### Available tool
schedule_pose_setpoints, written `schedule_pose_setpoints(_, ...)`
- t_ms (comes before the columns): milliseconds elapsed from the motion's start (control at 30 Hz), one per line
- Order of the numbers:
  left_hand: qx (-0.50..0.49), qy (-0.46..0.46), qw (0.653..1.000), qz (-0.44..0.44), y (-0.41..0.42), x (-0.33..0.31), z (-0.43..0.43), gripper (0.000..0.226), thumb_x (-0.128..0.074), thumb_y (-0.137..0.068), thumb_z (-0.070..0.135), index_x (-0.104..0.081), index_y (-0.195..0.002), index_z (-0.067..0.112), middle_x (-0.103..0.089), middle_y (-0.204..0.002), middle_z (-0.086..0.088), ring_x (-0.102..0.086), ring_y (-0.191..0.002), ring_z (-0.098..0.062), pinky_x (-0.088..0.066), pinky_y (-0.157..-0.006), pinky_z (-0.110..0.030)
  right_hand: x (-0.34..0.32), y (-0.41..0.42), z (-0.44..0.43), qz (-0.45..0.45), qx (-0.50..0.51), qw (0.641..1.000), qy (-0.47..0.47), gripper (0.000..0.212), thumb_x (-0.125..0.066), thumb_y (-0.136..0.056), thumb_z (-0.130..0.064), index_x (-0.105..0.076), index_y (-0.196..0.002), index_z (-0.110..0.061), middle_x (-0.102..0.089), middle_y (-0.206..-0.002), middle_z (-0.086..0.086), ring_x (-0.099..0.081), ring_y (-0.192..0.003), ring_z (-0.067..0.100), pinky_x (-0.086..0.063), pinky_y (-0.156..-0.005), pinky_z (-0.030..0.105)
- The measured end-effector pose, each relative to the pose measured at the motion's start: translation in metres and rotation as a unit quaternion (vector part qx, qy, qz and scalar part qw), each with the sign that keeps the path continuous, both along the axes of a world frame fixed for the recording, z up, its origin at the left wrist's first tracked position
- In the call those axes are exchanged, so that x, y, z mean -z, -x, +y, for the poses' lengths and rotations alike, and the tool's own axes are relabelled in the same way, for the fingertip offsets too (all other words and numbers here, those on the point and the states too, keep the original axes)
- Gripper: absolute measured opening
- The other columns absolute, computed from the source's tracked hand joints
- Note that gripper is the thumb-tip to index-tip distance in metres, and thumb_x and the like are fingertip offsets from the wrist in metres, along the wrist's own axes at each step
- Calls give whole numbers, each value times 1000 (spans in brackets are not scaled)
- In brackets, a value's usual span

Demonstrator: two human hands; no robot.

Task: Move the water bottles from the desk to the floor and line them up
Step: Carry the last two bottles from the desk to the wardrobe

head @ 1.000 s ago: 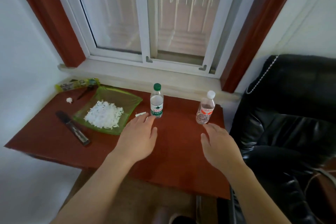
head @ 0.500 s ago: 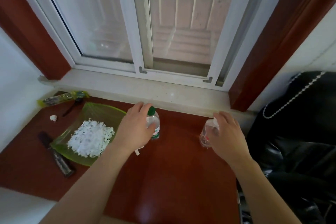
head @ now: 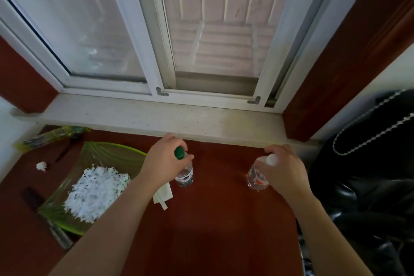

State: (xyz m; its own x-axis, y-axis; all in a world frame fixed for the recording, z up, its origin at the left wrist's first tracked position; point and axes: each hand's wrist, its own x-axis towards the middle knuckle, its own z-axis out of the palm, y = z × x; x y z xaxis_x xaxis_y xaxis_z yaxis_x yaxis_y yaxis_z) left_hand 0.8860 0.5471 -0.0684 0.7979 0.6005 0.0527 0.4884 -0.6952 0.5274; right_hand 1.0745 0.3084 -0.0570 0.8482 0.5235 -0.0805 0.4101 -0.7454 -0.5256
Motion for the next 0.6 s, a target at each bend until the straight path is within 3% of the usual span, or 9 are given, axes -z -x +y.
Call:
schedule_pose_setpoints(133, -5, -9, 1000, -15, -3, 1, -1, 23, -77, -76, 40, -56, -76, 29, -49, -81, 15, -52, -68, -3, -43, -59, -19, 1, 0, 1, -11, 0, 1000, -20, 23, -71, -77, -35, -64, -96, -23, -53, -100, -8, -52, -78, 10, -38, -60, 21)
schedule_pose_setpoints(300, -4, -5, 999, -32, -1, -5, -6, 21, -81, -76, 30, -60, -74, 25, -49, -80, 14, -51, -68, -4, -41, -61, -22, -2, 0, -3, -10, -10, 999, -36, 15, -72, -76, -32, -59, -79, -26, -51, -89, -11, -51, -72, 5, -38, -55, 21)
schedule_pose_setpoints(600, -12, -44, 994, -102, 13, -58, -32, 20, -83, -73, 30, -63, -76, 25, -52, -81, 14, -53, -72, -1, -40, -63, -14, -31, 14, -22, -43, -11, 995, -89, 17, -75, -75, -34, -61, -83, -30, -52, -86, -15, -52, -74, 3, -36, -54, 17)
